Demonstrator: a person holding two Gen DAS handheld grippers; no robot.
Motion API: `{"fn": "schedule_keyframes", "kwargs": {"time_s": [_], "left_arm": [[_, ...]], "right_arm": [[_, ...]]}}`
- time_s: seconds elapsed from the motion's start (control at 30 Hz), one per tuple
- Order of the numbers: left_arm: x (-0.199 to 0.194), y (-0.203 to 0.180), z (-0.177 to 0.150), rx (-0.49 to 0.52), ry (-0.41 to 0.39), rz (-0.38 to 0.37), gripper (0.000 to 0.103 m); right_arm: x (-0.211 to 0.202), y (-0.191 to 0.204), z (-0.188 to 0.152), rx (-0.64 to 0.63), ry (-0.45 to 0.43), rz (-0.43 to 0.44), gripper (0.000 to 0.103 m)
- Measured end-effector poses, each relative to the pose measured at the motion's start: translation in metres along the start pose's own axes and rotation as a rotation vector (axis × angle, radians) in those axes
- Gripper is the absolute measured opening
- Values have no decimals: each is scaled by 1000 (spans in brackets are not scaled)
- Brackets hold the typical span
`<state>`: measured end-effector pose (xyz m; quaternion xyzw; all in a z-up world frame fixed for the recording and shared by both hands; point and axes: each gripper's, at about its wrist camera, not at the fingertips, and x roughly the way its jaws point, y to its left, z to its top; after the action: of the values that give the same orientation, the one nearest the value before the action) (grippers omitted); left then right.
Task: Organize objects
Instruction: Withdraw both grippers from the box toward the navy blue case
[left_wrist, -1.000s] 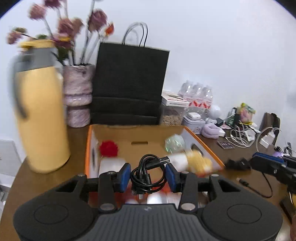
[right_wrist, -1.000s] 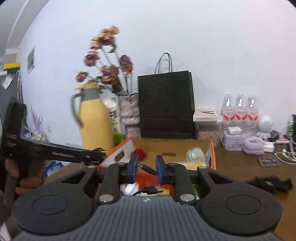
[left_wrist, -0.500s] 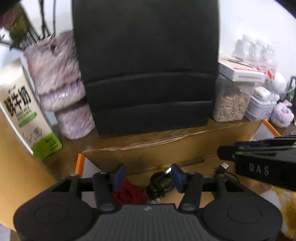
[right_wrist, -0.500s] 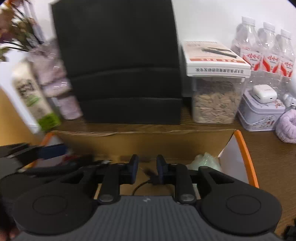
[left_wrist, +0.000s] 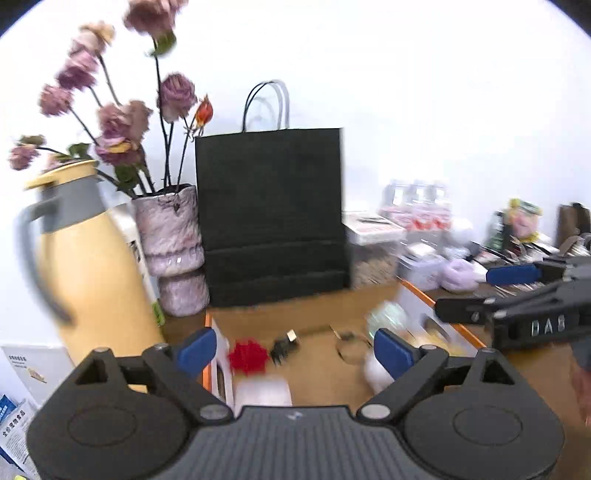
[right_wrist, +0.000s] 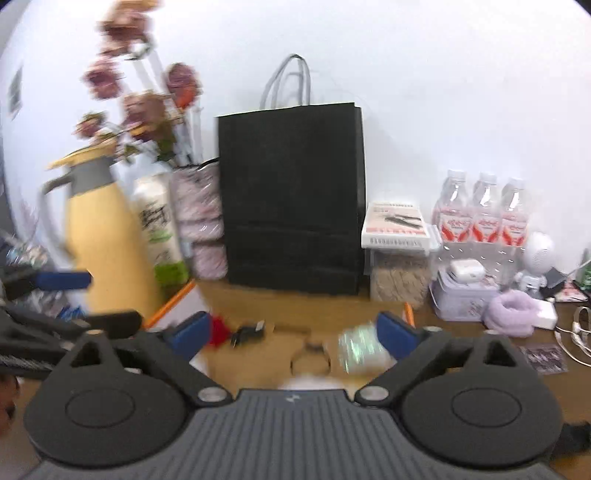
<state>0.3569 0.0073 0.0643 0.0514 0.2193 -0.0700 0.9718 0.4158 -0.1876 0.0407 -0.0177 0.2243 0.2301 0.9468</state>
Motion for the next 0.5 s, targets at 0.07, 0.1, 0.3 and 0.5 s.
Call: {"fn": "schedule_keyframes", "kwargs": {"time_s": [0.07,0.1,0.3,0.5], "left_arm": [[-37,-9,-26,-1,11,-22,92],[-59,-13,-42,-5,8,-51,93],[-152,-26,-114,-27,50,-31,96],[-187,-14,-154,-68,141,-26,99]], "right_arm": [[-39,2,-26,-6,6,-11,99],[-59,4,-41,-8,12,-12,99],[-162,24,-133,-21,48,-13,103],[-244,27,-181,2,74,-13,103]]}}
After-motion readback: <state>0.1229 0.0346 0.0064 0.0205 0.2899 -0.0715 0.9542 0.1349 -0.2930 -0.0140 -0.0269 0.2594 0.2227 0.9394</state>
